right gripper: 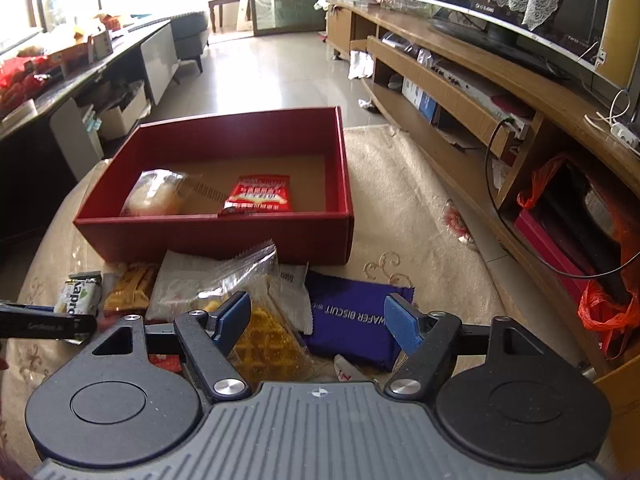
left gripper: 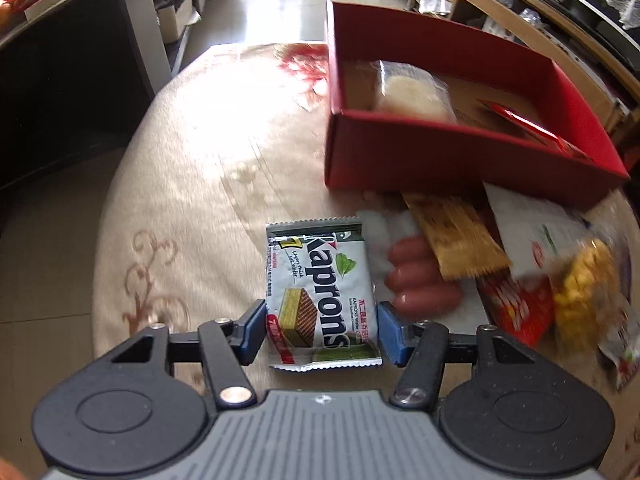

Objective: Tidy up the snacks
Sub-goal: 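Grasp the Kaprons wafer packet with the left gripper while the right gripper grasps the yellow waffle bag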

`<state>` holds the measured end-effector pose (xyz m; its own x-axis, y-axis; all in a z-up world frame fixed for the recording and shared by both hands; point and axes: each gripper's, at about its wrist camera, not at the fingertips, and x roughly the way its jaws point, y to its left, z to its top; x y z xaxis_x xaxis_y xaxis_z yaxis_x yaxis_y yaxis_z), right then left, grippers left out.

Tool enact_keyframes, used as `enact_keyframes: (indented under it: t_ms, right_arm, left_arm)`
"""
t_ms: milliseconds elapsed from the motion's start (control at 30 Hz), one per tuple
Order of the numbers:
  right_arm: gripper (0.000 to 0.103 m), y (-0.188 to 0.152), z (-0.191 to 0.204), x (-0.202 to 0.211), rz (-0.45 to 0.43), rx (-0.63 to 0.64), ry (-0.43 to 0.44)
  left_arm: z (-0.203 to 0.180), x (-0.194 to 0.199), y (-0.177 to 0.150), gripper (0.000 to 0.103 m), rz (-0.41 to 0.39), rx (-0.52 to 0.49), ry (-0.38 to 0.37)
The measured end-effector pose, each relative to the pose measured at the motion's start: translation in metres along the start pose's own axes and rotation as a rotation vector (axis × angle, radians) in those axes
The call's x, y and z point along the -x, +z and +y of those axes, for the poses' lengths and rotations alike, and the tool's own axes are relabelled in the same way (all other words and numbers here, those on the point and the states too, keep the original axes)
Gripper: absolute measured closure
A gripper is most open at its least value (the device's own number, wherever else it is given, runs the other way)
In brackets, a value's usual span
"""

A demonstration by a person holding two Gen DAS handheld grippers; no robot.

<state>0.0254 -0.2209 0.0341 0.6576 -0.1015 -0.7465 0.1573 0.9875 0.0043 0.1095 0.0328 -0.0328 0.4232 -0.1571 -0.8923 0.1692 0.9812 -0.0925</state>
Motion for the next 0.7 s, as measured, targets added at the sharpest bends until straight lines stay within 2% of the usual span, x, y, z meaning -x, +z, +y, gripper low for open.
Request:
enact_keyframes:
  t_ms: [67, 133, 167, 433, 533, 600, 633, 700]
  right_arm:
    - [0.021, -0.003, 0.008, -0.003, -0.009, 0.069, 0.017]
    - [0.009, -0.002, 0.011, -0.004, -0.013, 0.103, 0.031]
    - [0.007, -0.001, 0.014, -0.006, -0.005, 0.133, 0.043]
    - [0.002, -0.007, 0.047, -0.036, 0.025, 0.312, 0.053]
    - [0.001, -0.014, 0.06, -0.044, 0.045, 0.372, 0.062]
    - [0.002, -0.02, 0.065, -0.051, 0.074, 0.41, 0.045]
    - [0.006, -0.025, 0.069, -0.058, 0.085, 0.44, -0.008]
    - [0.011, -0.026, 0.069, -0.059, 0.086, 0.434, -0.02]
  left_arm:
    - [0.003, 0.006, -0.008, 0.05, 0.0, -0.004, -0.025]
    - [0.007, 0.011, -0.01, 0.05, -0.001, 0.008, -0.047]
    - [0.009, 0.013, -0.011, 0.05, -0.002, 0.014, -0.052]
    - [0.018, 0.007, -0.009, 0.048, 0.036, 0.048, -0.087]
    - [0.015, 0.005, -0.007, 0.038, 0.026, 0.037, -0.08]
    - [0.015, 0.003, -0.007, 0.028, 0.018, 0.038, -0.08]
    - [0.014, 0.002, -0.007, 0.025, 0.015, 0.035, -0.082]
    - [0.01, -0.001, -0.006, 0.018, 0.013, 0.019, -0.076]
